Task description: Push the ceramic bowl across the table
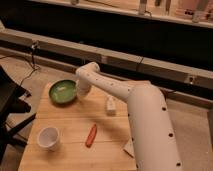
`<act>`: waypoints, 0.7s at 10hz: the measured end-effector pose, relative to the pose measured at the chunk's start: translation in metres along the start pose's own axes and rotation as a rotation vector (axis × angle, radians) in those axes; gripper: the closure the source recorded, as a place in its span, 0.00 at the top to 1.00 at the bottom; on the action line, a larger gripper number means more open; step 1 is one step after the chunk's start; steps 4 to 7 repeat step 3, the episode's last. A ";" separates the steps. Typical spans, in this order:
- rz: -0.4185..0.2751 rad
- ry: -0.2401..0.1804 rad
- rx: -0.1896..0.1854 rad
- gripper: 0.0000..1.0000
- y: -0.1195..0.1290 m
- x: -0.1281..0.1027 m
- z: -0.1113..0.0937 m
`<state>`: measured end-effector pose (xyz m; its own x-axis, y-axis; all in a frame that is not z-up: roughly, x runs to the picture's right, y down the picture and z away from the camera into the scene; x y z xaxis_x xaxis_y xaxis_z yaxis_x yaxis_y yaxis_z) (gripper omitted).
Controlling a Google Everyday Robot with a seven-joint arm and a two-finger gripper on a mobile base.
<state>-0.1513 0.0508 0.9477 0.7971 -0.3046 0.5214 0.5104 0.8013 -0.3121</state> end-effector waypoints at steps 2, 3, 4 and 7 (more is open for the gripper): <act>-0.004 -0.004 0.004 0.00 0.000 0.000 0.000; -0.006 -0.006 0.006 0.00 0.000 0.000 0.000; -0.006 -0.006 0.006 0.00 0.000 0.000 0.000; -0.006 -0.006 0.006 0.00 0.000 0.000 0.000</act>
